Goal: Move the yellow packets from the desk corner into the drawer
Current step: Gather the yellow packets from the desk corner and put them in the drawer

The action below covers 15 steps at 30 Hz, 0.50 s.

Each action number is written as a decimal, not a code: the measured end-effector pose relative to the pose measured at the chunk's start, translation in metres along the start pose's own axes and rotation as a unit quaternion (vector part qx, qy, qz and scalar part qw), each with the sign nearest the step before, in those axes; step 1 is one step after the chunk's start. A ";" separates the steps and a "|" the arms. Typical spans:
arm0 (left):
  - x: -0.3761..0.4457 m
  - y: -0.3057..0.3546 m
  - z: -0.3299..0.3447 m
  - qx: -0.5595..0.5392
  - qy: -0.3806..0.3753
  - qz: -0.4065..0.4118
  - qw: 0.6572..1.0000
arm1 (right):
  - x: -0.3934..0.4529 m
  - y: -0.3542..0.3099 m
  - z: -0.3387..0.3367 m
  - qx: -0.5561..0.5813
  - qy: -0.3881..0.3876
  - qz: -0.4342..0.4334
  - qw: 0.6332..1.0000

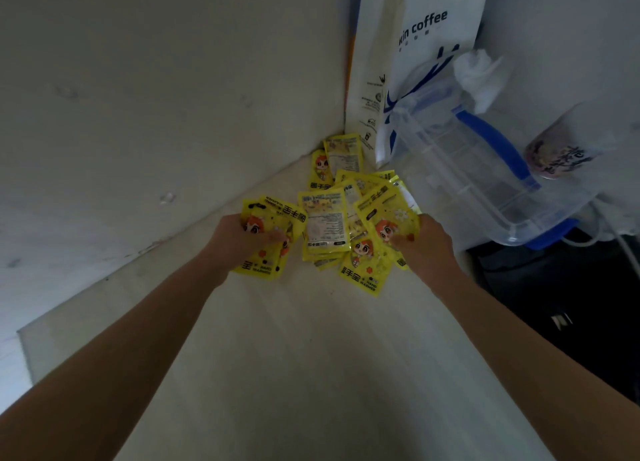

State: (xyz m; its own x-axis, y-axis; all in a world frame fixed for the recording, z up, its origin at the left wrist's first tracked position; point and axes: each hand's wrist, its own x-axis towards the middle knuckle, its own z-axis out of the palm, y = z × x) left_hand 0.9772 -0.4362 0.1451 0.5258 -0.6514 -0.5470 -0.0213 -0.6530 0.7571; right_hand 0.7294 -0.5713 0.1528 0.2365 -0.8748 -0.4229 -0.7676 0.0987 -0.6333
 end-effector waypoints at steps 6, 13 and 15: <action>0.007 -0.005 0.019 -0.144 0.028 -0.071 0.987 | 0.001 -0.029 0.027 0.133 -0.060 0.018 0.989; 0.017 -0.002 0.043 -0.246 0.015 -0.114 0.962 | 0.021 -0.045 0.062 0.156 -0.101 0.073 0.980; 0.019 -0.001 0.048 -0.265 0.010 -0.125 0.956 | 0.025 -0.046 0.066 0.165 -0.102 0.072 0.978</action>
State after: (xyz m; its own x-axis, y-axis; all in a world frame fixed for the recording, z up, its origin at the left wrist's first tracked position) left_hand 0.9463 -0.4664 0.1165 0.4738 -0.4907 -0.7312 0.5382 -0.4959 0.6815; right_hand 0.8096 -0.5662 0.1290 0.2803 -0.7306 -0.6227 -0.5762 0.3908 -0.7178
